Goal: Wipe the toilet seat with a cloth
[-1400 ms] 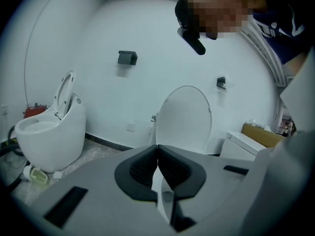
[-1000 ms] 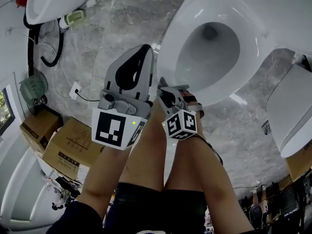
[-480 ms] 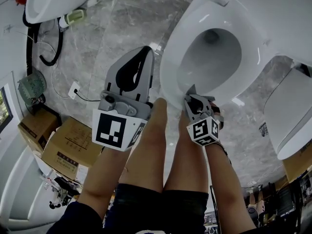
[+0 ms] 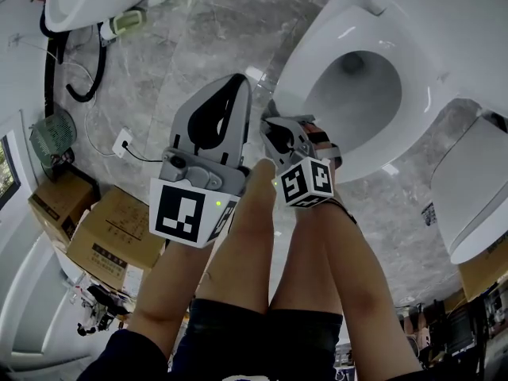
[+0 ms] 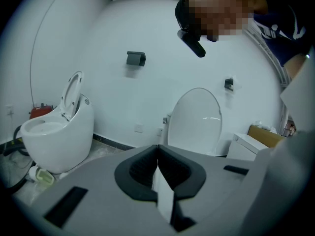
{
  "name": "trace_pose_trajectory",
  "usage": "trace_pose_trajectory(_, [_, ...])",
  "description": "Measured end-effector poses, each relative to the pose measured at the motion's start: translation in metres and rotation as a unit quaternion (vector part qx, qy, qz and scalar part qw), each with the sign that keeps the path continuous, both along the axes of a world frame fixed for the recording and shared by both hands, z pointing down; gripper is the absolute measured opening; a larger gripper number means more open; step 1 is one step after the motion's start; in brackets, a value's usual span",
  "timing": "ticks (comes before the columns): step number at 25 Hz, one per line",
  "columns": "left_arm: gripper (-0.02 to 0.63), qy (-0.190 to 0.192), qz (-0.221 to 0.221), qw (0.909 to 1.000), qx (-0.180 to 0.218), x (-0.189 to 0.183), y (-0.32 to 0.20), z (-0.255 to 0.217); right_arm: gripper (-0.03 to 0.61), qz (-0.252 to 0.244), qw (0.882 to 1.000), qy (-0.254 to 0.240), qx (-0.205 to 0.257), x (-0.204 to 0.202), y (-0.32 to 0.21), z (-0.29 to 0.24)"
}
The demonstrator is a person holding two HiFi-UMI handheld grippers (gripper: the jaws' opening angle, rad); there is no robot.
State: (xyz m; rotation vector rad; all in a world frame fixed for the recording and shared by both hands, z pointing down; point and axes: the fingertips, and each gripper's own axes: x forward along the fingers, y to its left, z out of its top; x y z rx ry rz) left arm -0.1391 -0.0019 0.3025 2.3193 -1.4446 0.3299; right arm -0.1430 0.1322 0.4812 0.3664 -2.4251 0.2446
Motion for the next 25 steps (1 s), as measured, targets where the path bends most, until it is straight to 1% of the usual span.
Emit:
trace_pose_trajectory(2, [0.02,0.001,-0.001,1.0,0.0,-0.002,0.001,0.0,0.064,-0.03,1.0,-0.005,0.001,-0.003,0.005,0.0])
trace_pose_trajectory(4, [0.02,0.002,-0.002,1.0,0.001,-0.005,0.001,-0.002,0.064,-0.091,0.996,-0.007,0.001,-0.001,0.025,-0.001])
trace_pose_trajectory(5, [0.02,0.003,-0.003,1.0,0.001,-0.007,0.001,-0.003,0.064,-0.129,0.992,-0.008,-0.001,0.001,0.04,-0.001])
trace_pose_trajectory(7, [0.02,0.002,-0.004,1.0,0.002,-0.01,0.001,-0.003,0.064,-0.202,0.979,-0.012,-0.011,0.009,0.072,-0.002])
trace_pose_trajectory(10, [0.02,0.002,-0.011,0.9999,0.001,-0.016,0.0,-0.001,0.064,-0.285,0.958,-0.012,-0.019,0.023,0.109,-0.001])
trace_pose_trajectory(12, [0.02,0.001,-0.014,0.9999,-0.001,-0.021,0.001,0.001,0.064,-0.324,0.946,-0.013,-0.013,0.029,0.121,0.0])
trace_pose_trajectory(13, [0.02,0.0,-0.016,0.9999,-0.002,-0.023,0.003,0.001,0.064,-0.337,0.941,-0.014,-0.006,0.029,0.122,0.0])
trace_pose_trajectory(14, [0.02,0.0,-0.017,0.9999,-0.002,-0.025,0.004,0.001,0.063,-0.343,0.939,-0.015,0.002,0.029,0.118,0.0])
trace_pose_trajectory(15, [0.02,-0.001,-0.019,0.9998,-0.002,-0.027,0.004,0.001,0.063,-0.337,0.941,-0.014,0.012,0.028,0.109,0.0])
trace_pose_trajectory(16, [0.02,-0.001,-0.02,0.9998,-0.002,-0.029,0.005,0.0,0.064,-0.315,0.949,-0.014,0.02,0.028,0.092,0.0])
trace_pose_trajectory(17, [0.02,-0.002,-0.022,0.9998,-0.001,-0.03,0.005,0.001,0.063,-0.28,0.96,-0.013,0.026,0.028,0.069,0.002])
trace_pose_trajectory(19, [0.02,-0.003,-0.025,0.9997,-0.002,-0.032,0.007,0.002,0.063,-0.188,0.982,-0.012,0.032,0.034,0.013,0.006])
trace_pose_trajectory(20, [0.02,-0.004,-0.027,0.9996,-0.002,-0.033,0.008,0.003,0.063,-0.147,0.988,-0.012,0.036,0.038,-0.014,0.006])
trace_pose_trajectory(22, [0.02,-0.003,-0.031,0.9995,-0.004,-0.034,0.008,0.005,0.063,-0.094,0.995,-0.01,0.044,0.044,-0.057,0.006])
trace_pose_trajectory(25, [0.02,0.0,-0.032,0.9995,-0.006,-0.031,0.007,0.007,0.063,-0.052,0.997,-0.018,0.044,0.047,-0.087,0.005])
